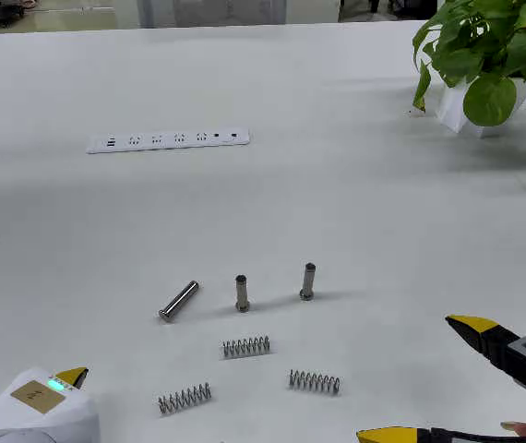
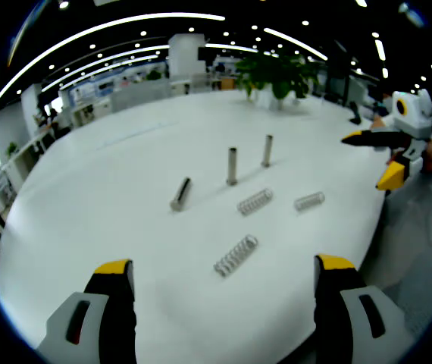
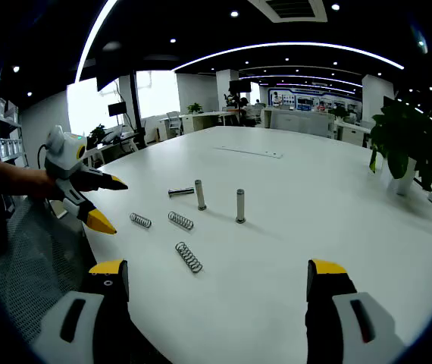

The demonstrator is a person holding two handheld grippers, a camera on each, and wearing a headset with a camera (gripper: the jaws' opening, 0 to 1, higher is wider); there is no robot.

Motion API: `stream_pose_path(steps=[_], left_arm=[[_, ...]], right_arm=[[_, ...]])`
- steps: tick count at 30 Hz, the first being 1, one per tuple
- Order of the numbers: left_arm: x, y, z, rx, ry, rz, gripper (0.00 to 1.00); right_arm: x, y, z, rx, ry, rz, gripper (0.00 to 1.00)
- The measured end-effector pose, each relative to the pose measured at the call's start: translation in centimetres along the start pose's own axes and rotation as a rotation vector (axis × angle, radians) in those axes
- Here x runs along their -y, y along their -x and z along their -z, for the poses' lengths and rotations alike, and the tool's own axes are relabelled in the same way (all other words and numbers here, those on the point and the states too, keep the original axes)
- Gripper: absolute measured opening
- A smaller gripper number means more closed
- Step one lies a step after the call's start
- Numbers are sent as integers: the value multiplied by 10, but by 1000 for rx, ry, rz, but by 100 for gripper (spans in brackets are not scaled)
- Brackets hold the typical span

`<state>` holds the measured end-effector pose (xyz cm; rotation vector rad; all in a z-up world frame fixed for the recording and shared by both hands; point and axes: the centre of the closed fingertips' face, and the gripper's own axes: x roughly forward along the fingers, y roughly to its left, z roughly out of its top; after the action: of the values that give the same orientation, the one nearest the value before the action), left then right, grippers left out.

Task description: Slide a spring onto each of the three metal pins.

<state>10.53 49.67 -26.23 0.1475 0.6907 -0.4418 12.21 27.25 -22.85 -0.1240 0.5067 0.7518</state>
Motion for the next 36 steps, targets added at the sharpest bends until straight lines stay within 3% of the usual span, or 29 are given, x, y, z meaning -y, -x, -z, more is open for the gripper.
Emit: stream_pose_path(steps=[6, 19, 27, 36], left_arm=[[3, -1, 1, -9, -3, 11, 100], [7, -2, -1, -2, -21, 27, 100], [7, -1, -1, -3, -19, 31, 100], [11, -2, 1, -9, -28, 44, 100]], right_arm=[[5, 0, -2, 10, -45, 0, 99], [6, 6, -14, 22, -7, 11, 99], [7, 9, -1, -17, 16, 21, 99], [6, 12, 3, -30, 25, 24, 99]])
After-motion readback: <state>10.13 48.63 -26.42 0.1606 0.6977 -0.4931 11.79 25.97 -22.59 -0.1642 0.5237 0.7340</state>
